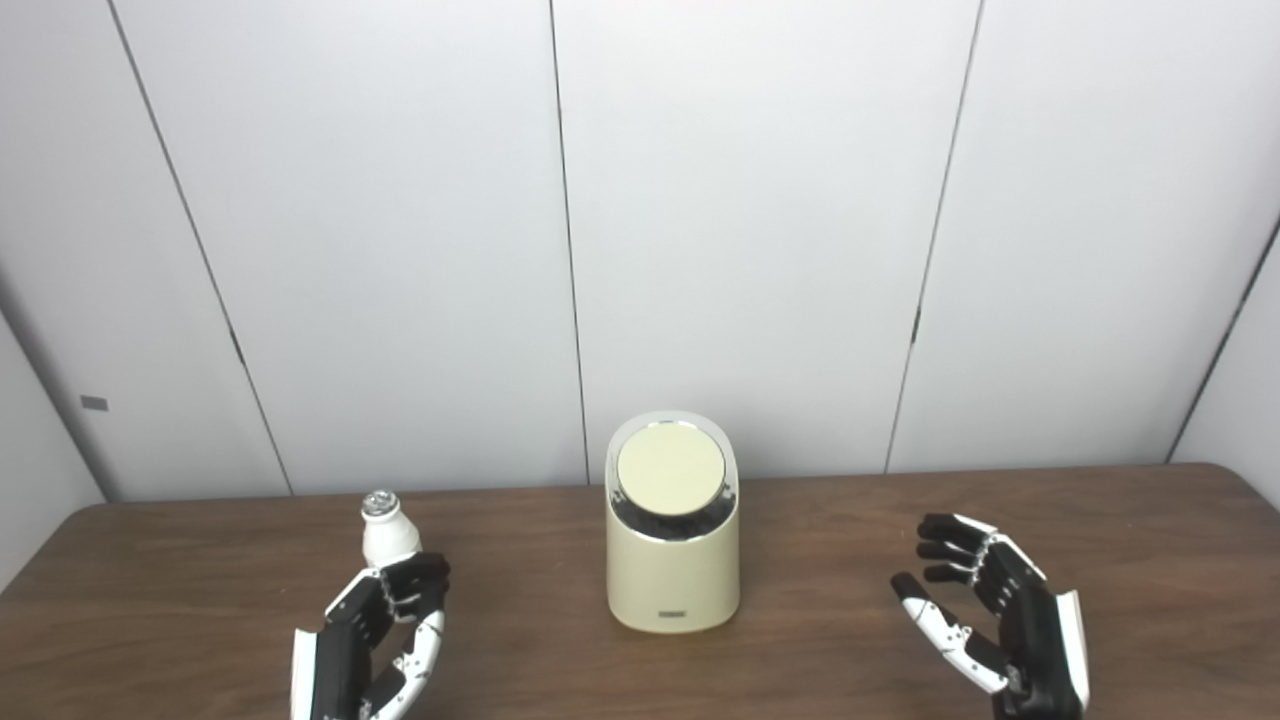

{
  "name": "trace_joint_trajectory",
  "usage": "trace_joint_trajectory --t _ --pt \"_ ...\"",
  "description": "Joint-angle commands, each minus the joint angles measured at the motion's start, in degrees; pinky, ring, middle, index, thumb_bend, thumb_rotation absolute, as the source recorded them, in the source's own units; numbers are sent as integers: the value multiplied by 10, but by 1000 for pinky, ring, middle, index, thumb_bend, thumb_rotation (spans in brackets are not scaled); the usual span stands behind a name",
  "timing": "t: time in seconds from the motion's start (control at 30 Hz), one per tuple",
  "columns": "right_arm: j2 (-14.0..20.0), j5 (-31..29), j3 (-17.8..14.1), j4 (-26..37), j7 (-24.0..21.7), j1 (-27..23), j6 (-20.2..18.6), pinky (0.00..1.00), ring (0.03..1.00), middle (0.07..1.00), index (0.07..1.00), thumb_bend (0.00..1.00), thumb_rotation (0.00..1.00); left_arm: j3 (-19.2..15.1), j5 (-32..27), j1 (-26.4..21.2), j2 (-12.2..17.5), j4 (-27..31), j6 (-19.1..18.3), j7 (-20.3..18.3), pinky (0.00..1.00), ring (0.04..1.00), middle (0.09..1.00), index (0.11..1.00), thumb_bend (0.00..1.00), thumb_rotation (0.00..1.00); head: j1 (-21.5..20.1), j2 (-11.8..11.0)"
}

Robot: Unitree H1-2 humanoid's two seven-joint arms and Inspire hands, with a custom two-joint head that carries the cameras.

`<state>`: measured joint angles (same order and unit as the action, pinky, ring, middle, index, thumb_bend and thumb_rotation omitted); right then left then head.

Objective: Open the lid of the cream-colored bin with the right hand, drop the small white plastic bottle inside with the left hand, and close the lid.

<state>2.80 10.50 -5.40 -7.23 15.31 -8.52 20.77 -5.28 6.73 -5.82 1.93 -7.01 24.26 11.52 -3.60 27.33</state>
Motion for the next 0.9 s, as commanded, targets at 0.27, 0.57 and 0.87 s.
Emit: trace_joint_trajectory --t 0.27,0.57,0.87 --pt "26 59 49 139 -90 20 -196 779 878 898 888 690 800 -4 9 18 1 -27 8 5 547 620 638 619 255 137 -3 -2" --pt "32 133 73 163 -100 -86 -289 863 922 943 961 992 862 -6 14 9 0 -40 11 9 544 620 640 622 249 110 -3 -5" --pt "9 164 100 161 -105 -167 -343 869 960 995 1000 1000 704 -3 26 6 -1 -46 14 17 537 615 636 616 246 97 -2 -7"
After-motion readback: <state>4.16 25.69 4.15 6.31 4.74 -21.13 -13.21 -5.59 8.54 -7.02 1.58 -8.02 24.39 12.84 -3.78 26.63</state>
